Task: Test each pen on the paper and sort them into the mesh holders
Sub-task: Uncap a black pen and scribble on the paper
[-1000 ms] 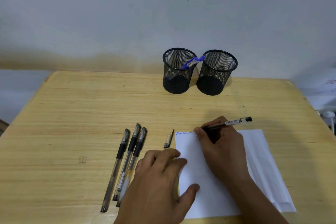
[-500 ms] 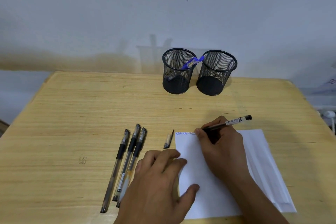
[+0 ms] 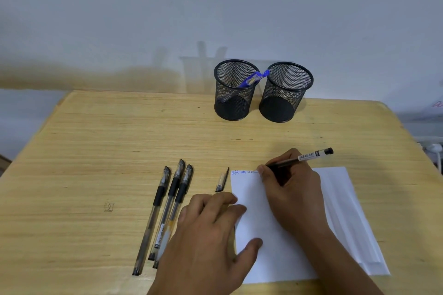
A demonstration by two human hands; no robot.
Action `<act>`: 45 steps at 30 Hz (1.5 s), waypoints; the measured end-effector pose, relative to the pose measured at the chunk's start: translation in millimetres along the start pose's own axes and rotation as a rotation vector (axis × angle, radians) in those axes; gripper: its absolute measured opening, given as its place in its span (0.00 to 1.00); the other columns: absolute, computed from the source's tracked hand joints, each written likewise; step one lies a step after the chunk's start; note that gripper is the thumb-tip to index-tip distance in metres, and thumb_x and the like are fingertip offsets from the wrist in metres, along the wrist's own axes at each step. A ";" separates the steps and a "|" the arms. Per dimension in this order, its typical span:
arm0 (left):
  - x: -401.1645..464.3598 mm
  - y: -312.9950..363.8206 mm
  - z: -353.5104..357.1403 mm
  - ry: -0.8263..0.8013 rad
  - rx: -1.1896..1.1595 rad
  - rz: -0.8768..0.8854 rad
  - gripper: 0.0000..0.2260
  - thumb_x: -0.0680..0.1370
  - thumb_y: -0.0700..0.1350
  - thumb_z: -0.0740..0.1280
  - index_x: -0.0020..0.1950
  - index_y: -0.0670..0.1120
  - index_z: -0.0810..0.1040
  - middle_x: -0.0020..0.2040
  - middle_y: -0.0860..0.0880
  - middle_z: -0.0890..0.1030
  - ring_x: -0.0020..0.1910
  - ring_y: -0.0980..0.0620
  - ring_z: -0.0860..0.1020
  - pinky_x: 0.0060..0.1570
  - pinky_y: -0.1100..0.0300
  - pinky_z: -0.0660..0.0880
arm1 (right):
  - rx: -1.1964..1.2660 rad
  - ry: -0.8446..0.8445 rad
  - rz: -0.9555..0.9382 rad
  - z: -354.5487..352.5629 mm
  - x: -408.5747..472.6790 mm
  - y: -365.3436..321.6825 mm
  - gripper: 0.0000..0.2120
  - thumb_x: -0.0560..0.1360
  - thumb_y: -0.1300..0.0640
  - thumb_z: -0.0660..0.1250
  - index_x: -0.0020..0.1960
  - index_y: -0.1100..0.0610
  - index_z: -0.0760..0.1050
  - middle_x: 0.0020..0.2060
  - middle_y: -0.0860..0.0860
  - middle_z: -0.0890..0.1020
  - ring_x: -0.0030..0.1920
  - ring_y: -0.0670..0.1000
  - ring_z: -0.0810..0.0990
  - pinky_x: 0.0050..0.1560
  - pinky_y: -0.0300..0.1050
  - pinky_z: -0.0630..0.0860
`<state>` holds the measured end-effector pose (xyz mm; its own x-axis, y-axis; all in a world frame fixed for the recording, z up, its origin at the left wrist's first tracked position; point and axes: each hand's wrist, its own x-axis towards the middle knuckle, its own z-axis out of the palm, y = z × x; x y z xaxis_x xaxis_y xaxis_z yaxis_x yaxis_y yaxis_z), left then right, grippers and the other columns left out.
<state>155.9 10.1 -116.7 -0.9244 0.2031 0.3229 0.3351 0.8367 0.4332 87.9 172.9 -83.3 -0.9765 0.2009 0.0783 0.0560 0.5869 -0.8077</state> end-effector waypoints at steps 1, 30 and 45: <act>-0.2 0.1 -0.2 -0.008 0.000 -0.003 0.21 0.67 0.66 0.68 0.55 0.56 0.81 0.58 0.60 0.77 0.56 0.55 0.72 0.50 0.53 0.75 | 0.002 0.006 0.002 -0.1 0.0 0.0 0.07 0.74 0.55 0.72 0.42 0.51 0.74 0.32 0.40 0.79 0.39 0.28 0.77 0.37 0.21 0.70; -1.7 5.7 -7.8 -0.093 -0.004 -0.062 0.21 0.71 0.66 0.65 0.59 0.56 0.79 0.59 0.61 0.75 0.59 0.56 0.70 0.59 0.57 0.72 | 0.246 0.125 0.075 -9.4 0.6 5.2 0.04 0.76 0.55 0.70 0.45 0.55 0.77 0.35 0.47 0.84 0.39 0.41 0.82 0.41 0.39 0.75; -2.7 10.2 -10.1 -0.083 0.006 -0.056 0.23 0.73 0.66 0.64 0.62 0.55 0.78 0.61 0.62 0.74 0.60 0.58 0.66 0.60 0.60 0.67 | 0.787 -0.026 0.256 -31.6 3.7 2.6 0.01 0.77 0.64 0.69 0.48 0.62 0.78 0.39 0.56 0.82 0.41 0.53 0.81 0.47 0.44 0.80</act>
<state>163.7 13.0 -104.7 -0.9538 0.1970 0.2270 0.2813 0.8510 0.4436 91.0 200.0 -66.6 -0.9584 0.2295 -0.1698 0.1250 -0.1973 -0.9723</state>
